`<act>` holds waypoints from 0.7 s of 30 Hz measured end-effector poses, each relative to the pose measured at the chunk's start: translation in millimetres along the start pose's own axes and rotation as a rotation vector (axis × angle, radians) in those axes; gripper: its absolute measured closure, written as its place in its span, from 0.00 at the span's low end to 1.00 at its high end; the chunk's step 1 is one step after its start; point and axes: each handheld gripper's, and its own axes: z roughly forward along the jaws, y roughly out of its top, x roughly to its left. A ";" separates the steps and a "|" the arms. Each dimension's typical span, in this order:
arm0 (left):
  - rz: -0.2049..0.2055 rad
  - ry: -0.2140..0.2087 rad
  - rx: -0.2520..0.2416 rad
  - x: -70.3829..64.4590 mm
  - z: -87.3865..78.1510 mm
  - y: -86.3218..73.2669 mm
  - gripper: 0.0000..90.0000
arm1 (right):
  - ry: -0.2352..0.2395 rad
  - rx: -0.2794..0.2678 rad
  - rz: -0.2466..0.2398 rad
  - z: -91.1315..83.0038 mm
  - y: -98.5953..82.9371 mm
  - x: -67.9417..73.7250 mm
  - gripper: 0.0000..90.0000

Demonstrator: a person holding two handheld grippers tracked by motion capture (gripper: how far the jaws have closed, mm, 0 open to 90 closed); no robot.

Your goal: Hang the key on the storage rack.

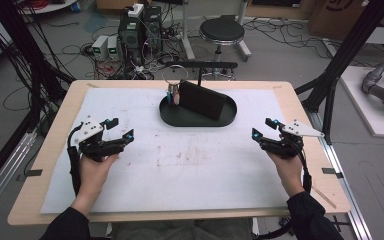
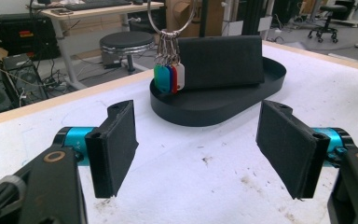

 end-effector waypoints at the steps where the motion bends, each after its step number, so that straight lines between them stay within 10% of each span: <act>1: 0.003 -0.002 0.001 -0.5 1.0 -0.3 0.32 | 0.003 0.001 0.001 0.0 -0.1 -0.4 0.36; 21: 0.012 0.011 0.021 4.4 10.3 -2.0 0.31 | 0.007 0.026 0.033 -4.6 -5.1 -7.8 0.34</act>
